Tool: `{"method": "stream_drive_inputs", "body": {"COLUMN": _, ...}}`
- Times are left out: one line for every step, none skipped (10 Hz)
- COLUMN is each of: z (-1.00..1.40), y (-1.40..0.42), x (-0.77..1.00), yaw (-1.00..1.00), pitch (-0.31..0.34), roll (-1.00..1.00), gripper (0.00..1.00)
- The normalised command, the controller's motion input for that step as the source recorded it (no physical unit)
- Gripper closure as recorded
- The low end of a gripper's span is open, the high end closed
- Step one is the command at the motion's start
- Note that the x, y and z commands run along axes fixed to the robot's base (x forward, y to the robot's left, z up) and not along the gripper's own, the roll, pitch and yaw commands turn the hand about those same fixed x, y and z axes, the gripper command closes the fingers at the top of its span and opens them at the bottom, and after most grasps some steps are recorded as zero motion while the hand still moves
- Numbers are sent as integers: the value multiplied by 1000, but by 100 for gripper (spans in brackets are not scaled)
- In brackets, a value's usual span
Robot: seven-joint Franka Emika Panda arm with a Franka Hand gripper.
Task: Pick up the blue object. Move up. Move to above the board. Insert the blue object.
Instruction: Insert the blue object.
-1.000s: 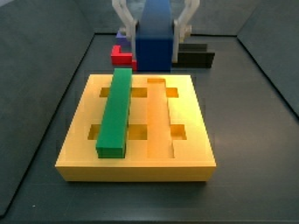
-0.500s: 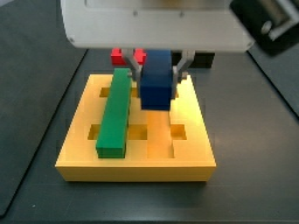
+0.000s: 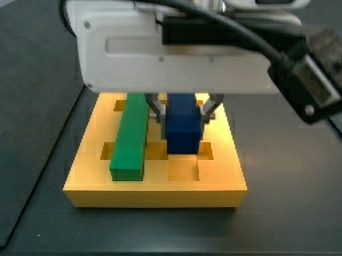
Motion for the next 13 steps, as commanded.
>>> {"method": "stream_drive_inputs", "body": {"z": -483, "y": 0, "x": 174, "yaw": 0, "pitch": 51, "roll": 290, "gripper": 100}}
{"method": "stream_drive_inputs", "body": {"z": -566, "y": -69, "x": -23, "yaw": 51, "pitch": 0, "roll": 347, "gripper": 100}}
{"method": "stream_drive_inputs", "body": {"z": -380, "y": -274, "x": -226, "yaw": 103, "pitch": -51, "roll": 389, "gripper": 100}}
{"method": "stream_drive_inputs", "body": {"z": -266, "y": -249, "x": -160, "yaw": 149, "pitch": -74, "roll": 289, "gripper": 100}}
{"method": "stream_drive_inputs", "body": {"z": -177, "y": -226, "x": -103, "yaw": 166, "pitch": -79, "roll": 217, "gripper": 100}}
{"method": "stream_drive_inputs", "body": {"z": -109, "y": -143, "x": 0, "yaw": 37, "pitch": 0, "roll": 51, "gripper": 100}}
{"method": "stream_drive_inputs", "body": {"z": -137, "y": -103, "x": 149, "yaw": 0, "pitch": 0, "roll": 0, "gripper": 100}}
{"method": "stream_drive_inputs", "body": {"z": -217, "y": 0, "x": 320, "yaw": -54, "pitch": 19, "roll": 0, "gripper": 100}}
{"method": "stream_drive_inputs", "body": {"z": -283, "y": 0, "x": 269, "yaw": -117, "pitch": 26, "roll": -1, "gripper": 100}}
{"method": "stream_drive_inputs", "body": {"z": -274, "y": 9, "x": 120, "yaw": -83, "pitch": 11, "roll": 0, "gripper": 100}}
{"method": "stream_drive_inputs", "body": {"z": -266, "y": 51, "x": 71, "yaw": -74, "pitch": 20, "roll": 0, "gripper": 100}}
{"method": "stream_drive_inputs", "body": {"z": -277, "y": 63, "x": 17, "yaw": -120, "pitch": 19, "roll": 0, "gripper": 100}}
{"method": "stream_drive_inputs", "body": {"z": -246, "y": 63, "x": 0, "yaw": -260, "pitch": 19, "roll": -9, "gripper": 100}}
